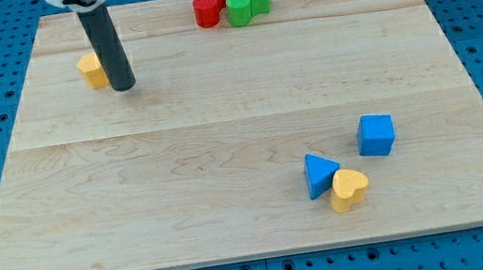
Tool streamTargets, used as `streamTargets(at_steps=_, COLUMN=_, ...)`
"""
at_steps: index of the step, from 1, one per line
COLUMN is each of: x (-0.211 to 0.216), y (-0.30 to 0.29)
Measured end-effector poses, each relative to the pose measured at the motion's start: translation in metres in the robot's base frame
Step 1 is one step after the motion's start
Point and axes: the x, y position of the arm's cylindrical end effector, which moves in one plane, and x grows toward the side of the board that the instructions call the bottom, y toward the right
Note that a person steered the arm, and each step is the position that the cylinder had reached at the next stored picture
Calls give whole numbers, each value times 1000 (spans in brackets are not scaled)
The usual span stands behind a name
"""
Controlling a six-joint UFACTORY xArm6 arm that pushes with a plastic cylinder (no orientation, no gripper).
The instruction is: Push the yellow hexagon slightly up
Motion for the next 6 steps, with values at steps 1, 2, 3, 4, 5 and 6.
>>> streamTargets(at_steps=1, x=3, y=-53)
streamTargets(at_steps=2, x=3, y=-51)
streamTargets(at_steps=3, x=2, y=-7)
streamTargets(at_steps=4, x=-31, y=-17)
streamTargets(at_steps=5, x=-27, y=-32)
streamTargets(at_steps=6, x=17, y=-61)
